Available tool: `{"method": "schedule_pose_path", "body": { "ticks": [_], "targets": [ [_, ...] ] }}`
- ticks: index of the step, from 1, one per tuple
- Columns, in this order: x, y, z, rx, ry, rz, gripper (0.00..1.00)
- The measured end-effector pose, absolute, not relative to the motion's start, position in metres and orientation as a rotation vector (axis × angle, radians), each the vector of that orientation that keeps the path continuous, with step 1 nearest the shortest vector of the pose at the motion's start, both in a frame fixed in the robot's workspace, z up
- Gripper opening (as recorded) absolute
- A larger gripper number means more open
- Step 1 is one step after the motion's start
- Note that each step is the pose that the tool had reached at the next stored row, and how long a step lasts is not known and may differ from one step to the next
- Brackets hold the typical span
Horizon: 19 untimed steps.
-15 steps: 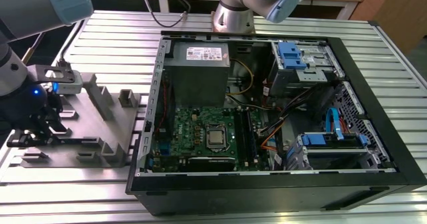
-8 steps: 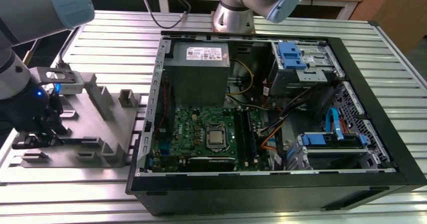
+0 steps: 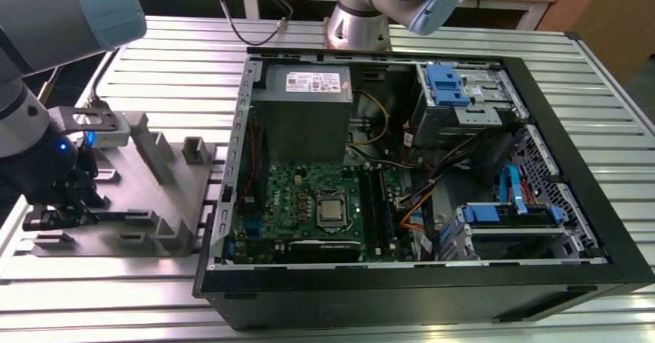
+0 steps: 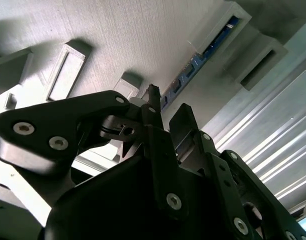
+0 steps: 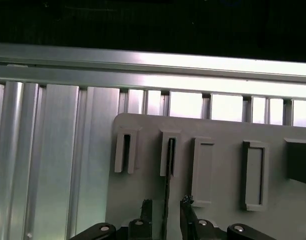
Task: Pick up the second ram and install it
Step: 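Pick up the second ram and move it above second insertion slot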
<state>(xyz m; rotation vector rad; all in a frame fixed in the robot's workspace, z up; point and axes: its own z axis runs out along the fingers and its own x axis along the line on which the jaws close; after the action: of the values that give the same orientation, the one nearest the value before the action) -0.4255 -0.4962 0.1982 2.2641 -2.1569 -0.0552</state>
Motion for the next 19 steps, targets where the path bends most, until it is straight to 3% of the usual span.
{"method": "schedule_pose_path", "body": {
  "ticks": [10,13,19],
  "targets": [
    [-0.4256,-0.4961,0.1977,2.264,-2.157,-0.056,0.32],
    [-0.4256,-0.4962,0.1977,2.265,-2.158,-0.057,0.18],
    [-0.423,-0.4962,0.1977,2.265,-2.158,-0.057,0.18]
  ]
}}
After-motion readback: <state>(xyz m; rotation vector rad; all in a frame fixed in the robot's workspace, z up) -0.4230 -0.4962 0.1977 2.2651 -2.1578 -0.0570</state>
